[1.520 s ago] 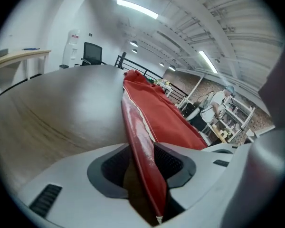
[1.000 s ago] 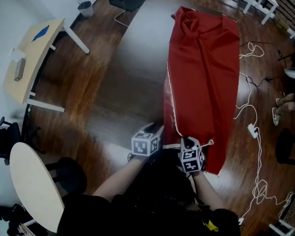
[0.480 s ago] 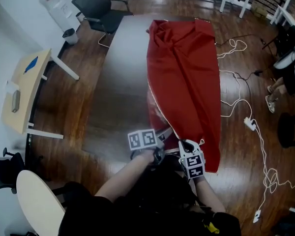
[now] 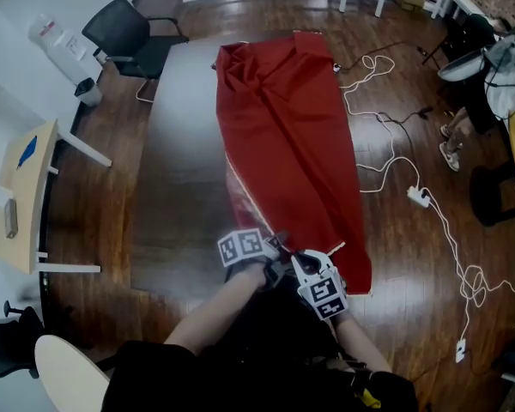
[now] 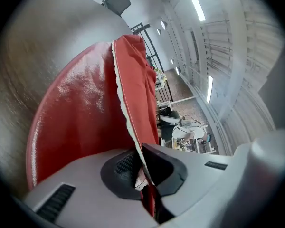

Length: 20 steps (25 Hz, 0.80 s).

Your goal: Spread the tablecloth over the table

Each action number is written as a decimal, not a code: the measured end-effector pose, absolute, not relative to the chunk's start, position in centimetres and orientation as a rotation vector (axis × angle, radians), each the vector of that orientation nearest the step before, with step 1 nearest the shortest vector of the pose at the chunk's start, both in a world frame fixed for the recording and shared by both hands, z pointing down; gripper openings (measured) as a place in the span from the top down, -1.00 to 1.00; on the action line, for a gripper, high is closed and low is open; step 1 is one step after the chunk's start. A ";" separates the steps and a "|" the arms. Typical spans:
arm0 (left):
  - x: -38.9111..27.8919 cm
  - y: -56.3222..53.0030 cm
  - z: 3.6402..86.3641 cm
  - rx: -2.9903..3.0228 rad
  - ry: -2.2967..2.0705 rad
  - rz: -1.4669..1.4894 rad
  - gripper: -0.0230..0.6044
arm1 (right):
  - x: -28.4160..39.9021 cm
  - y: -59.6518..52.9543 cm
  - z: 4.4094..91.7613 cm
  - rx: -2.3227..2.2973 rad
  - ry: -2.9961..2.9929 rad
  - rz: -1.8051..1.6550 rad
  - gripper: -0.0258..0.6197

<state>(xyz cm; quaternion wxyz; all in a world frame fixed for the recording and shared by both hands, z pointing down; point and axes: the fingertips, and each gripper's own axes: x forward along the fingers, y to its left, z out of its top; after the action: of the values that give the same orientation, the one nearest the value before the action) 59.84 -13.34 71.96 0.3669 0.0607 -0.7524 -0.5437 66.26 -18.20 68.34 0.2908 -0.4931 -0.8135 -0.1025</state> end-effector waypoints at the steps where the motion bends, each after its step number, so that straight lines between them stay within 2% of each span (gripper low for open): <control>1: 59.9 -13.2 72.0 0.158 -1.935 -1.399 0.92 | 66.3 -18.4 68.3 -1.317 -2.172 -0.263 0.78; 7: 61.1 -9.9 72.0 0.126 -2.000 -1.319 0.92 | 65.8 -19.4 66.9 -1.310 -2.221 -0.222 0.55; 16: 67.7 5.2 71.8 -0.092 -2.147 -1.168 0.92 | 64.0 -19.8 68.6 -1.048 -2.284 -0.228 0.55; 20: 71.4 13.3 71.4 -0.206 -2.226 -0.926 0.92 | 65.6 -14.3 68.3 -1.082 -2.275 -0.233 0.55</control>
<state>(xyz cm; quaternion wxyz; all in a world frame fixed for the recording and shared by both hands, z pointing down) 71.45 13.25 71.41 0.3532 -0.0796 -0.8607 -0.3579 65.55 -14.27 68.28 0.3009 -0.4080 -0.8575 -0.0880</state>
